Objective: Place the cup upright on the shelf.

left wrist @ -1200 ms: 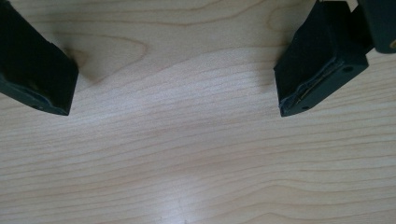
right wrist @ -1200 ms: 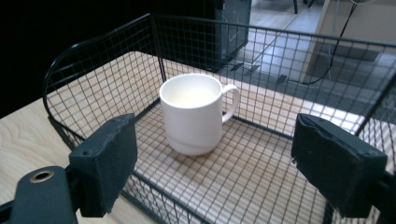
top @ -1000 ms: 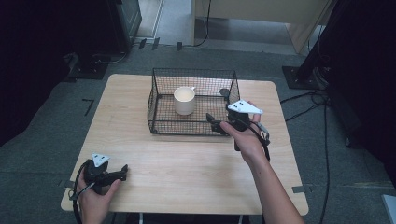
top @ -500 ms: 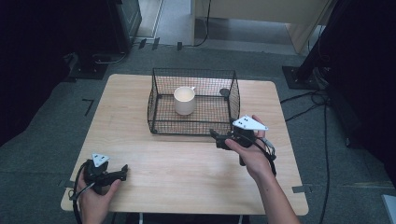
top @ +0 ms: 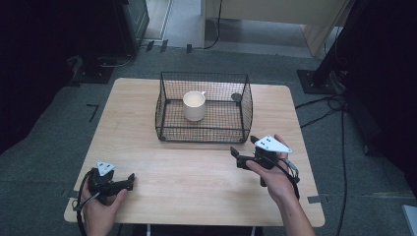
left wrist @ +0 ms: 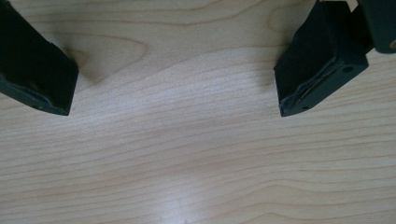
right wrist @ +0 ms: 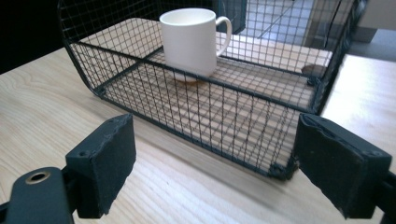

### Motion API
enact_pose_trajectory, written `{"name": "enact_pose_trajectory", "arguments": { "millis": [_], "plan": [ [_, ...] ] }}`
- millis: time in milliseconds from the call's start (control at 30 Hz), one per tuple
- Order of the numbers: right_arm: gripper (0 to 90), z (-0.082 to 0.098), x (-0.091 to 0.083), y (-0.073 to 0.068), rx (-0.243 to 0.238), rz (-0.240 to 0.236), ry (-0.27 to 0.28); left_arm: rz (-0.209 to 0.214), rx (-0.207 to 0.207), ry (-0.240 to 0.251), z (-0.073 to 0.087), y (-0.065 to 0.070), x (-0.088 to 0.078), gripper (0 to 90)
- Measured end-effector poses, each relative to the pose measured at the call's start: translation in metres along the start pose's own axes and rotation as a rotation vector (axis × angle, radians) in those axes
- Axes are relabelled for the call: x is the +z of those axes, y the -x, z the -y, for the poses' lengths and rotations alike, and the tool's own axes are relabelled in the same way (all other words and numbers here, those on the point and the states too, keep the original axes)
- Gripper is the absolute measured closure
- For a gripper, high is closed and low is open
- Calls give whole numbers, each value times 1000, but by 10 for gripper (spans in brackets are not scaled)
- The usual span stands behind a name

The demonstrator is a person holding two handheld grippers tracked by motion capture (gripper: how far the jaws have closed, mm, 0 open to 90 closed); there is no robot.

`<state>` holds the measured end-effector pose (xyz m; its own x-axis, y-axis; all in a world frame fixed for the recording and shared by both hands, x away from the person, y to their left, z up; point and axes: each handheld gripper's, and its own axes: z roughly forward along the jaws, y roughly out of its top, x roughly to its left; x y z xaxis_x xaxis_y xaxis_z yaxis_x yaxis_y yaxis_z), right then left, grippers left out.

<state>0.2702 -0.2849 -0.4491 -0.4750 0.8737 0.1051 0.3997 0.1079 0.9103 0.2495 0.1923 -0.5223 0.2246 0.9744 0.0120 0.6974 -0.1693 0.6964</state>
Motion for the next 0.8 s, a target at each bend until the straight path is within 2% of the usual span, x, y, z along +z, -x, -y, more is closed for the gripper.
{"name": "enact_pose_trajectory", "arguments": {
  "millis": [467, 800],
  "plan": [
    [133, 29, -27, 15, 30, 42, -2, 0, 1, -1, 0, 0, 0, 0],
    [140, 52, -47, 30, 50, 92, -16, 0, 1, -1, 0, 0, 0, 0]
  ]
}}
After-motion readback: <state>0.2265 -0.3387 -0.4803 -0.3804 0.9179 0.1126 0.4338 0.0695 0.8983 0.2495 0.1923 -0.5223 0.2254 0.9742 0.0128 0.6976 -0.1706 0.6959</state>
